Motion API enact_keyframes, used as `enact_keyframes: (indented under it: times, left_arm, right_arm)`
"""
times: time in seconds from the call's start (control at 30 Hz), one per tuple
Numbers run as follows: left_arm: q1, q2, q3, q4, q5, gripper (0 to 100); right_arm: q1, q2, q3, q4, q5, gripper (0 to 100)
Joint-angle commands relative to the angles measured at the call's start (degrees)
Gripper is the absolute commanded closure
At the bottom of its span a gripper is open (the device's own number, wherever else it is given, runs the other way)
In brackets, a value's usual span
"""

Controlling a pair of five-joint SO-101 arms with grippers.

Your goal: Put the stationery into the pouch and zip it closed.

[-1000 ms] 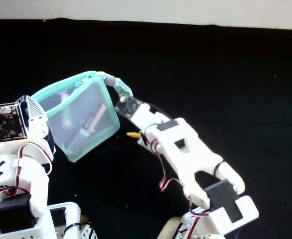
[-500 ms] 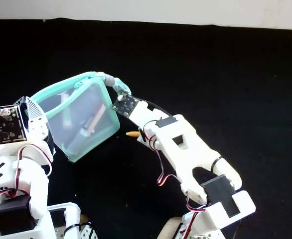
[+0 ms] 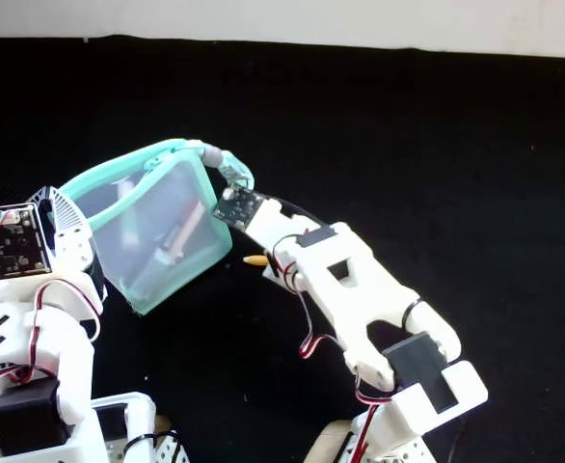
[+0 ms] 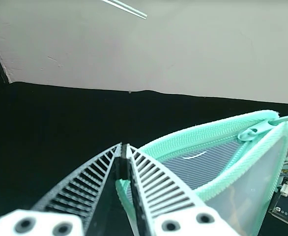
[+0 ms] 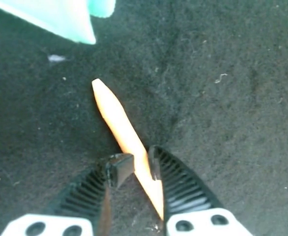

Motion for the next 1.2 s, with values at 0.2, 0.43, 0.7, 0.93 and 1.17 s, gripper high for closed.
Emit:
enact_keyframes:
  times: [0.2,0.43,0.7,0.93,1.17]
  left_arm:
    - [0.2,2.1,5.7,1.6,-0.7,99]
    - [0.2,2.1,5.7,1.6,-0.7,99]
    - [0.2,2.1,5.7,1.6,-0.6,99]
    - [0.2,2.1,5.7,1.6,-0.5,99]
    - [0.4,2.1,5.7,1.6,-0.5,99]
  right_arm:
    - [-0.6,2.1,0.1,0.9,-1.8,99.1]
    - [4.3,-7.3,-0.1,2.6,-9.5,99.1]
    - [6.0,-26.3,6.7,2.5,-16.5,99.1]
    - [6.0,-40.7,10.0,2.5,-20.7,99.1]
    - [5.9,-43.1,7.8,2.7,-21.8,99.1]
